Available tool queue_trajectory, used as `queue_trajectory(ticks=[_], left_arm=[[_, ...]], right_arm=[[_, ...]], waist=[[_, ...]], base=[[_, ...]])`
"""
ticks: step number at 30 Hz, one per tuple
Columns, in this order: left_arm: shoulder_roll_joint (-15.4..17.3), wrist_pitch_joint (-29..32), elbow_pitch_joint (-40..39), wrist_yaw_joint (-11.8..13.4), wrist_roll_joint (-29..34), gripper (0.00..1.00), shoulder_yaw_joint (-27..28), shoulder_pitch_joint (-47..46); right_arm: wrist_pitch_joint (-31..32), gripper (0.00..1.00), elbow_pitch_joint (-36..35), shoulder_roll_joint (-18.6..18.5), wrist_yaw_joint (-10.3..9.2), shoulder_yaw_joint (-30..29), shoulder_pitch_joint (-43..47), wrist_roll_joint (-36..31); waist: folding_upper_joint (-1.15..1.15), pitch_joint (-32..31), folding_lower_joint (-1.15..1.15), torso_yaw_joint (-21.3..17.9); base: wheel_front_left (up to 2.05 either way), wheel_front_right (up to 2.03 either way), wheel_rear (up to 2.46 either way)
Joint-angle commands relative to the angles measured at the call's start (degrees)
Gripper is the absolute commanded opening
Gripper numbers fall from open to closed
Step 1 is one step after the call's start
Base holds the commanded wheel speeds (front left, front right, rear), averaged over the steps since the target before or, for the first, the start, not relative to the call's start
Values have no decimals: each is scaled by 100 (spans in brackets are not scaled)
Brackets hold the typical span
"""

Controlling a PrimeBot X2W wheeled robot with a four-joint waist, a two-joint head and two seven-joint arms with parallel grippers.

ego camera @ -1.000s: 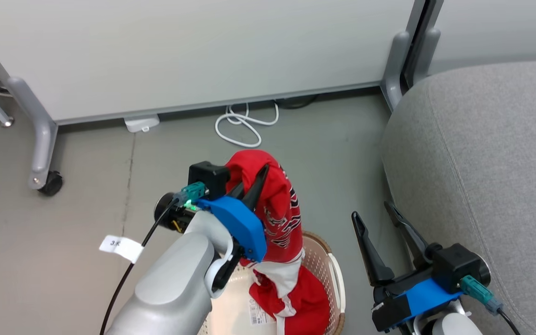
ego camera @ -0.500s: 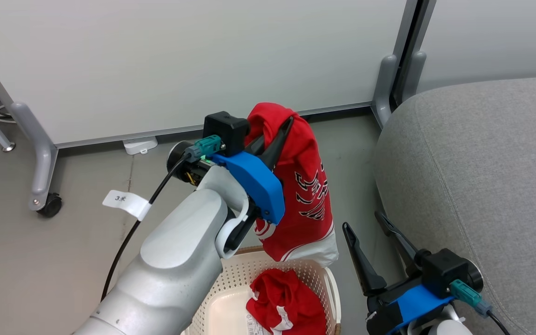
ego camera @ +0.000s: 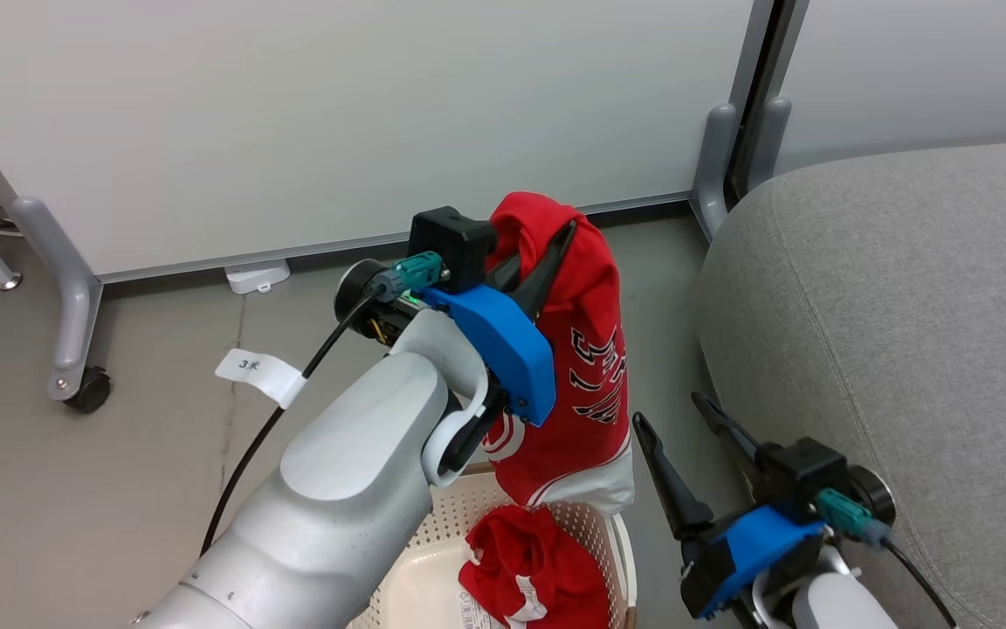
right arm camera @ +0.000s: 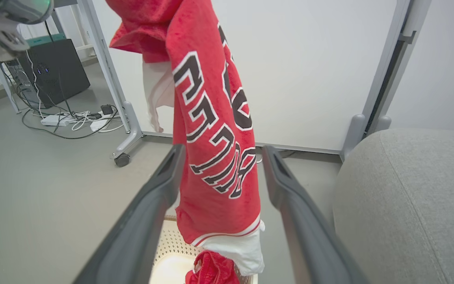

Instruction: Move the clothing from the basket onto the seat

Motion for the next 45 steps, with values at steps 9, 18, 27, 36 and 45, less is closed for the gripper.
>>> queue_trajectory(ticks=[9, 18, 27, 36, 45], left_arm=[[3, -37, -200, 108, -224, 0, -360, -212], [2, -74, -348, 169, -465, 0, -694, -311], [2, -162, -495, 251, -686, 0, -1017, -420], [1, -262, -383, 309, -817, 0, -1177, -512], [2, -345, -289, 328, -930, 0, -1295, -561]], right_arm=[[97, 100, 891, -18, 3, 147, -957, -179], [67, 100, 1848, -18, 3, 316, -1726, -55], [2, 0, 2845, -17, 3, 694, -2302, 276], [-191, 0, 3268, -17, 3, 939, -2419, 589], [-339, 0, 3471, -18, 3, 1111, -2485, 735]], waist=[[0, 54, 0, 74], [0, 92, 0, 174], [0, 75, 0, 211], [0, 27, 0, 166], [0, -32, 0, 140]], base=[[0, 0, 0], [0, 0, 0], [0, 0, 0], [0, 0, 0], [0, 0, 0]])
